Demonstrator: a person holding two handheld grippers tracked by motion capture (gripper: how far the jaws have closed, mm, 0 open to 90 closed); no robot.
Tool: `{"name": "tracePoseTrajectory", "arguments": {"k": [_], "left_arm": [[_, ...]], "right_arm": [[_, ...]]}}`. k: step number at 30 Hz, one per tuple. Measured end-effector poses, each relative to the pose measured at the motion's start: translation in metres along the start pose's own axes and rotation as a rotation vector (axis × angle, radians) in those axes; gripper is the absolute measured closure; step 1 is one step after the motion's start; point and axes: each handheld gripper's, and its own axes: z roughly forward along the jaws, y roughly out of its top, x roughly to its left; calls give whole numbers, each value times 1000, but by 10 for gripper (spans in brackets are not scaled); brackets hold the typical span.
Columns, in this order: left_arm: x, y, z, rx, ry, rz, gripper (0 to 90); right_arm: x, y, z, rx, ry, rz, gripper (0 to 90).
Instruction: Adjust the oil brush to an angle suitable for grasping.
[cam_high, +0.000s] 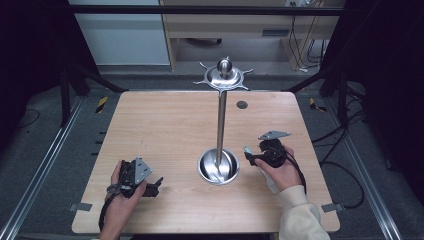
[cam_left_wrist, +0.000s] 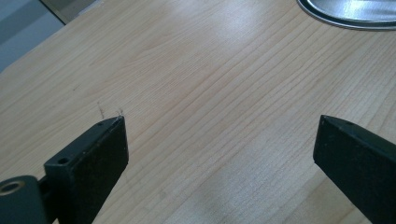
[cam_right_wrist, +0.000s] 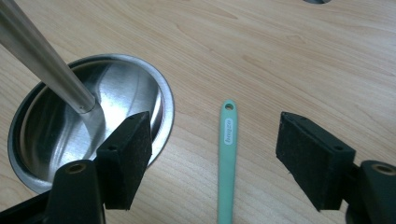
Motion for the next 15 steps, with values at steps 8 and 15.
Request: {"name": "tracePoseTrajectory", "arguments": {"k": [8, 15], "left_arm": [[0, 0, 0, 1, 1, 3, 28], [0, 1, 0, 5, -2, 8, 28]], "right_arm": [[2, 0, 1, 0, -1, -27, 371], [8, 0, 6, 16, -3, -71, 550]]}}
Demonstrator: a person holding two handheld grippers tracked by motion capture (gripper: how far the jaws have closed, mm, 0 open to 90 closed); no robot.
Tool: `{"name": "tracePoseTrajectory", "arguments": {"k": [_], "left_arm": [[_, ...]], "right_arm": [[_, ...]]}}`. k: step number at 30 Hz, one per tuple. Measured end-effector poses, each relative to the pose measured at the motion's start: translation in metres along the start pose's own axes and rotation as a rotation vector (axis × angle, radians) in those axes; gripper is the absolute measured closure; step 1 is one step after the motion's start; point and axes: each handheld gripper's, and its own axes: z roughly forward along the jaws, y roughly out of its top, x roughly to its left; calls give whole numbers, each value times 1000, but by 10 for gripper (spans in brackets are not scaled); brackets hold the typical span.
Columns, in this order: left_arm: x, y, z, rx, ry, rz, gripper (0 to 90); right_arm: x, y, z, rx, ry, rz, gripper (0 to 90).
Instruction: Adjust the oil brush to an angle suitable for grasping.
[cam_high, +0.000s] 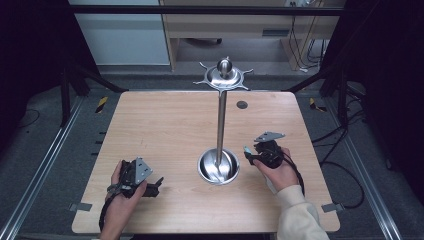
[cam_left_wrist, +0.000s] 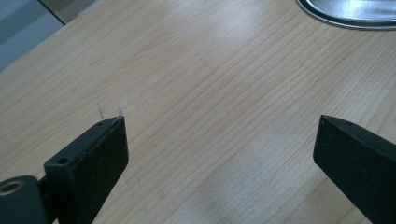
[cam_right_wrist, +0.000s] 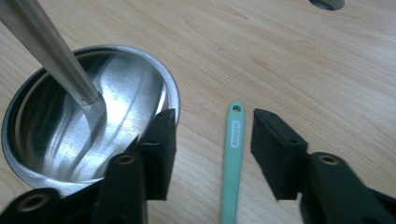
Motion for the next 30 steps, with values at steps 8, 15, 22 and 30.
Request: {"name": "tracePoseTrajectory", "arguments": {"k": [8, 15, 22, 30], "left_arm": [[0, 0, 1, 1, 1, 0, 29], [0, 0, 0, 1, 2, 2, 29], [0, 0, 1, 1, 1, 3, 29], [0, 0, 0, 0, 0, 1, 29]], "right_arm": [[5, 0, 13, 52, -18, -59, 820], [5, -2, 22, 101, -19, -100, 900], [4, -5, 33, 147, -27, -119, 900], [2, -8, 37, 190, -27, -113, 900]]}}
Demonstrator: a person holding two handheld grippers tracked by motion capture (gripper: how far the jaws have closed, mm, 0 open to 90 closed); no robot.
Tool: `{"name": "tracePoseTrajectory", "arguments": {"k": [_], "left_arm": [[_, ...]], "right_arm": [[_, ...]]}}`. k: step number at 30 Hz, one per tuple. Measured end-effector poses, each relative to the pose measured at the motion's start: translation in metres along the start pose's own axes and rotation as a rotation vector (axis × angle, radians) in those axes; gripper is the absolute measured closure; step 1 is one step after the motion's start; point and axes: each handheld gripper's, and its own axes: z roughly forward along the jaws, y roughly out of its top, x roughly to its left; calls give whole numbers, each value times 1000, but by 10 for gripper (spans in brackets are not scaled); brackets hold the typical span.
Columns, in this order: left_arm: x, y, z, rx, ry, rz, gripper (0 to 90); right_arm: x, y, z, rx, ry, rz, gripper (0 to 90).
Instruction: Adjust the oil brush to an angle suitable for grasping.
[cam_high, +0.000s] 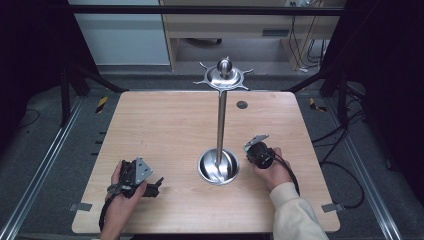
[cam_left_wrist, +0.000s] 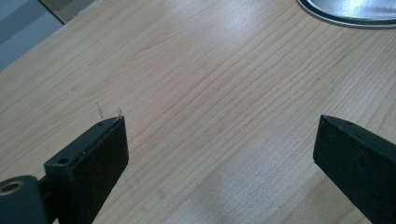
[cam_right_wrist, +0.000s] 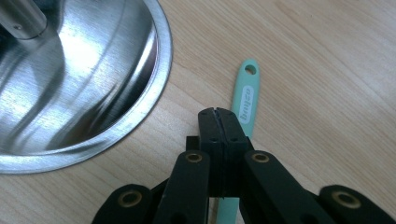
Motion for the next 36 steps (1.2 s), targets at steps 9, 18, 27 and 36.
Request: {"name": "tracePoseTrajectory", "arguments": {"k": [9, 18, 27, 36], "left_arm": [[0, 0, 0, 0, 0, 0, 29], [0, 0, 0, 1, 1, 2, 29], [-1, -1, -1, 5, 1, 4, 29], [1, -3, -5, -1, 13, -18, 29]], "right_arm": [[-2, -1, 2, 30, -14, 17, 900], [-6, -2, 1, 59, -84, 51, 900], [-12, 0, -21, 4, -23, 161, 815], [-19, -8, -38, 119, 9, 231, 625]]}}
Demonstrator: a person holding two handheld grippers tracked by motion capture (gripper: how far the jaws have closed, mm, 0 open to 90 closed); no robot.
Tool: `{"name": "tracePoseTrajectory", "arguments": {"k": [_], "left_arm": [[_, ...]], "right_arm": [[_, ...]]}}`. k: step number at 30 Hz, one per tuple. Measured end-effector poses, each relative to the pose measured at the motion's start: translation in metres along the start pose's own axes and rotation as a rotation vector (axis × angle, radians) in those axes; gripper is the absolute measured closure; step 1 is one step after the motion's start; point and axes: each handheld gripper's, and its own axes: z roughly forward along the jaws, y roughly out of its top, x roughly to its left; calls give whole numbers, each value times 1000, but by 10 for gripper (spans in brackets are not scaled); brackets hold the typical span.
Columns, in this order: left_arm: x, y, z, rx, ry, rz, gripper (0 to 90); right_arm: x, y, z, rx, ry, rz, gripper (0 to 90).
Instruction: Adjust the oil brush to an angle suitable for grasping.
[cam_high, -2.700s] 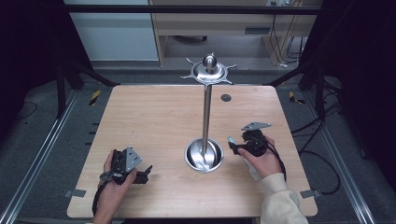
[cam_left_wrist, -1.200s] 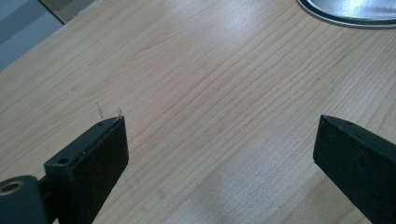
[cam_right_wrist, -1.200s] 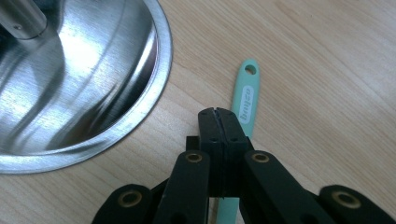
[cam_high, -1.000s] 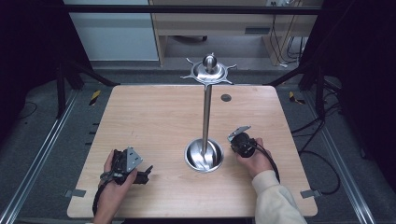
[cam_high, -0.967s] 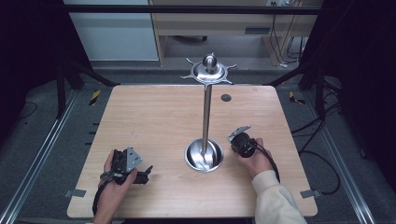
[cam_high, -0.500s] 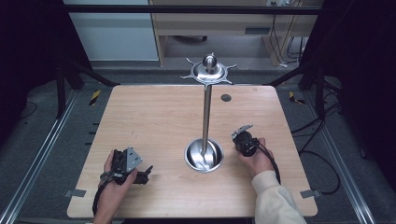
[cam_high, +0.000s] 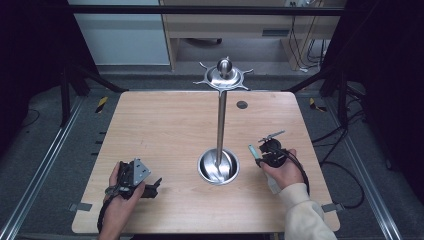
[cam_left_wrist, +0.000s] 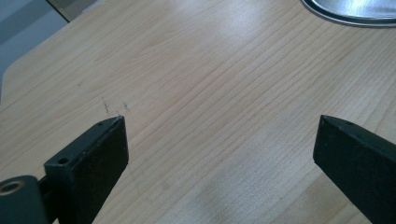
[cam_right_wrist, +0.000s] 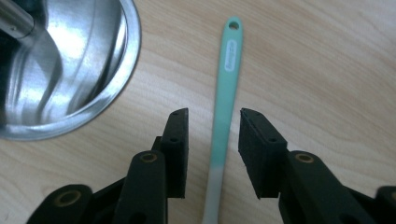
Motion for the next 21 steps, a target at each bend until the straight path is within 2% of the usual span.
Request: {"name": "tracePoseTrajectory", "arguments": {"k": [3, 4, 6, 7, 10, 12, 21], "left_arm": [[-1, 0, 0, -5, -5, -1, 29], [-1, 1, 0, -7, -7, -1, 29], [-2, 1, 0, -11, -14, -4, 29], [-3, 1, 0, -10, -17, -2, 29], [-3, 1, 0, -15, -19, -3, 29], [-3, 1, 0, -18, -21, -7, 29], [-4, 2, 1, -15, -23, -3, 30]], "right_arm": [[-1, 1, -4, 35, -2, 13, 623], [-1, 3, -4, 70, -10, 18, 620], [-2, 3, -3, 82, -11, 19, 619], [-3, 4, 0, 111, -4, 20, 621], [-3, 6, 3, 138, -5, 22, 647], [-3, 8, 9, 182, -16, 15, 663], [-2, 10, 19, 242, -26, 12, 711]]}}
